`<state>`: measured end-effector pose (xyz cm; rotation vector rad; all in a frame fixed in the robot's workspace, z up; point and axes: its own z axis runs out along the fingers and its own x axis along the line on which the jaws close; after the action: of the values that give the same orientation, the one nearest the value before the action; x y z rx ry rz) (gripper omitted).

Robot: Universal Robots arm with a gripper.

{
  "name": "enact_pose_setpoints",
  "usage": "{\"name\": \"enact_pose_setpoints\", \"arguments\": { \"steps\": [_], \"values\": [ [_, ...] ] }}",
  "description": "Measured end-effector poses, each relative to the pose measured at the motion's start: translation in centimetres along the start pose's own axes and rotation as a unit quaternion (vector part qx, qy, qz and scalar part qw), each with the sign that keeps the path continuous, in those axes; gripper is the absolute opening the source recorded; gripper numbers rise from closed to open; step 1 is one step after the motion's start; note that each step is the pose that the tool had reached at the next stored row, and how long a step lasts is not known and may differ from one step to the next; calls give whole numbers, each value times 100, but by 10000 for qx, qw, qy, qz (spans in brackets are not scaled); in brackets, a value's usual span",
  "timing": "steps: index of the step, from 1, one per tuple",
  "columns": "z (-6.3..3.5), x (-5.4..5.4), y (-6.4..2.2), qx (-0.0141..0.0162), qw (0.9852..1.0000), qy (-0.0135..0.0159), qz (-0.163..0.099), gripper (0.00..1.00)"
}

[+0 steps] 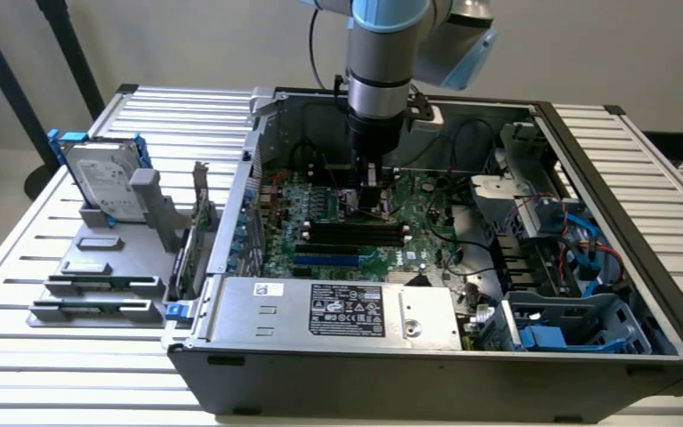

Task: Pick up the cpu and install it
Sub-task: 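Place the cpu into insertion slot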

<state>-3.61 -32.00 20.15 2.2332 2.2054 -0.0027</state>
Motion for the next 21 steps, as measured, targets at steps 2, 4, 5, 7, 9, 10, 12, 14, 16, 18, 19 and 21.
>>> {"name": "enact_pose_setpoints", "arguments": {
  "steps": [2,4,5,7,9,10,12,14,16,18,19,21],
  "values": [
    [6,0,0,0,10000,1,1,55],
    [10,0,4,0,10000,0,2,55],
    [12,1,5,0,10000,1,4,55],
    [16,1,8,0,10000,1,7,55],
    [20,0,9,0,10000,0,9,55],
    [21,1,10,0,10000,0,10,55],
    [24,0,10,0,10000,0,14,55],
    [27,1,10,0,10000,0,18,55],
    [30,1,10,0,10000,1,22,55],
    [32,1,10,0,10000,1,26,55],
    [34,1,10,0,10000,1,29,55],
    [35,1,10,0,10000,0,33,55]
  ]
}}
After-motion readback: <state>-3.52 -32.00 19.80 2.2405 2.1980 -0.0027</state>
